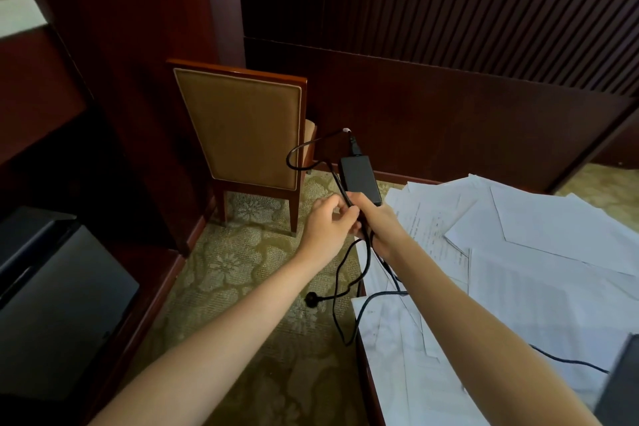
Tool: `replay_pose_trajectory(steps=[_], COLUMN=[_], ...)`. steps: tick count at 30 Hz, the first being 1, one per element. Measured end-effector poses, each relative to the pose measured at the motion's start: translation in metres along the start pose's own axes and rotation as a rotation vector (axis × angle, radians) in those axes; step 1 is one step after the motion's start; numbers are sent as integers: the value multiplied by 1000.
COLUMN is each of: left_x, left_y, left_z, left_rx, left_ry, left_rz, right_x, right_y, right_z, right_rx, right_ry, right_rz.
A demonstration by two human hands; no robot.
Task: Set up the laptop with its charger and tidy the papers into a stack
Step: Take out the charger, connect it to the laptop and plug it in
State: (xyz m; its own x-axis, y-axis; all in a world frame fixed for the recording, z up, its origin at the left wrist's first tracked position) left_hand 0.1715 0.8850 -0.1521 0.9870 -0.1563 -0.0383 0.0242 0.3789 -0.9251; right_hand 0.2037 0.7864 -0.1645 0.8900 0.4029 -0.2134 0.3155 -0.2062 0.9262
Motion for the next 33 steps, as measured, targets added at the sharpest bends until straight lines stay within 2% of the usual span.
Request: replay_pose_trajectory(steps=[3, 5, 8, 10, 12, 14, 16, 17, 21, 23, 24, 26, 29, 33], left_x=[2, 10, 23, 26, 28, 28, 23, 19, -3, -9, -10, -8, 0, 16], left_y=[-11, -18, -19, -19, -14, -1, 12, 16, 22, 26, 27, 29, 27, 23], left_z=[7, 26, 60, 85, 111, 129, 128, 118, 39, 10, 5, 8, 21, 50], left_rx=[-18, -138, -544, -907, -1327, -1609, -1589, -1489, -985, -637, -550, -584, -856, -1248], left_ry=[-135, -219, -314, -397, -521, -647, -662, -588, -88, 46, 48, -6, -90, -225], left_rz=[-12, -25, 13, 28, 9, -16, 25, 59, 167, 131, 122, 134, 153, 80], right_x=[1, 0, -2, -4, -4, -3, 0, 2, 9, 10, 9, 7, 4, 2], right_y=[-1, -6, -16, -21, -25, -27, -29, -30, -30, -29, -28, -27, -25, -23], right_z=[-2, -3, -1, 3, 6, 7, 5, 4, -4, -2, -1, 1, 1, 5], right_rx=[-18, -31, -23, -39, -111, -214, -276, -280, -246, -241, -242, -218, -150, -124], right_ry=[-10, -10, -25, -31, -8, 9, 5, 1, -39, -77, -88, -82, -78, -94], right_rz=[-36, -66, -120, -145, -162, -183, -193, -188, -163, -150, -150, -145, -137, -148])
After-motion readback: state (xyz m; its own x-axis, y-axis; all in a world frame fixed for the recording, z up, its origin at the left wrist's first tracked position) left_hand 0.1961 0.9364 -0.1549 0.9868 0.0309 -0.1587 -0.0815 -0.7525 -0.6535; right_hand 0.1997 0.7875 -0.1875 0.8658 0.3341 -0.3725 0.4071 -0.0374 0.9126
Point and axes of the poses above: each hand's wrist, its own x-axis towards the middle knuckle, its own z-axis out of the back of the hand, y = z × x, the point moved 4 cm from there along x, towards the middle knuckle, and after that the axes turned 14 degrees about y, right-handed, at the moved point
